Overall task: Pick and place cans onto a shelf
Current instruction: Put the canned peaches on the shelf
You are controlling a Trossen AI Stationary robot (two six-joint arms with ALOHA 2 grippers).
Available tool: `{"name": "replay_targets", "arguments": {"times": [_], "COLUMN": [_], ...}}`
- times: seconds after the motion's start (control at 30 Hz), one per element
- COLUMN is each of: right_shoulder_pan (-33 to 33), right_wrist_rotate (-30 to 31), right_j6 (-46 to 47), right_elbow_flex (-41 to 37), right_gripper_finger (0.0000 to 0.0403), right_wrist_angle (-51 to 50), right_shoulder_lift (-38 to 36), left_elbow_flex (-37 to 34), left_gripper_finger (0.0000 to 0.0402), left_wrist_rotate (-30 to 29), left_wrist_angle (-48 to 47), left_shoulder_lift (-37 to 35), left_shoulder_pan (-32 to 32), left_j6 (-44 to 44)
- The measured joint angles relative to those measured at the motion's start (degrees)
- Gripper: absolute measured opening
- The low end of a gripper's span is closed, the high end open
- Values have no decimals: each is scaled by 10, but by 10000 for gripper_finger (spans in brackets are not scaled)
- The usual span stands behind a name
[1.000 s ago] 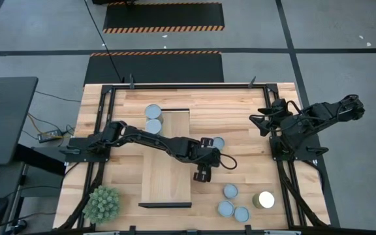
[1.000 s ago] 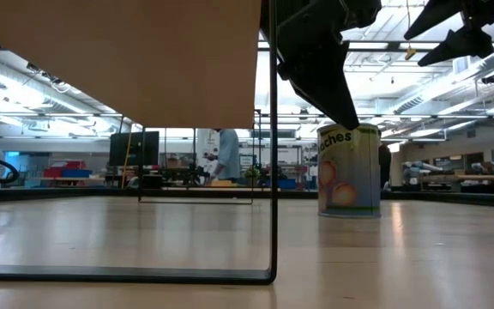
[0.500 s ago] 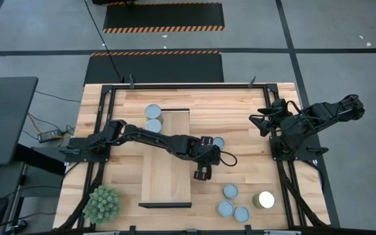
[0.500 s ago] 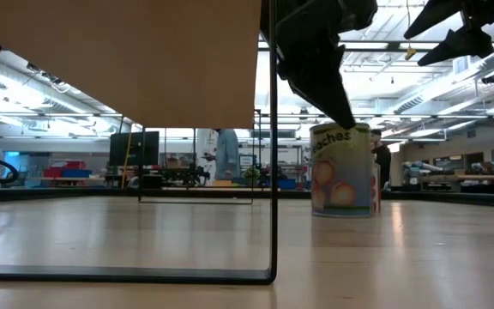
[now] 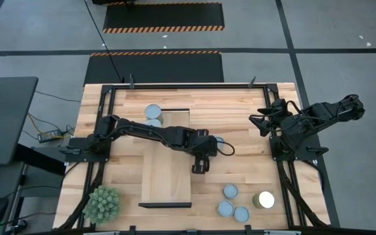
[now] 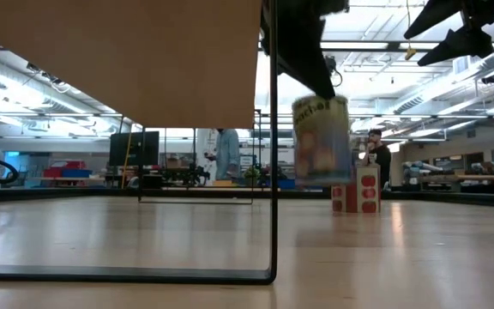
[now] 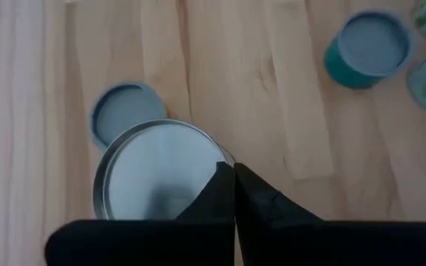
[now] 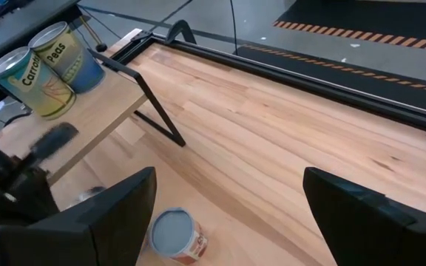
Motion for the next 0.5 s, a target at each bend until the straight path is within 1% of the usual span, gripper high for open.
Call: {"name": "replay_targets", "arguments": {"times": [0.1,0.23,0.37,0.5], "right_shoulder_pan": [0,0,0,0], "right_wrist_rotate": [0,0,1,1], "right_j6": [0,0,-2,-4], "right_elbow_flex": [0,0,0,0], "right_gripper_finger": [348,348,348,348], "right_wrist_angle": [0,1,3,4], "right_shoulder_lift": [0,0,0,0], "left_elbow_flex": [1,9,56,114], "left_gripper_finger": [1,1,0,0], "left_wrist_rotate": [0,-1,-2,-2], "left_wrist_angle": [1,1,-19,-66], "left_shoulder_lift": [-8,-21,-33,-47], "left_shoulder_pan": [1,1,-2,-2], "left_j6": [-3,16,44,64]}}
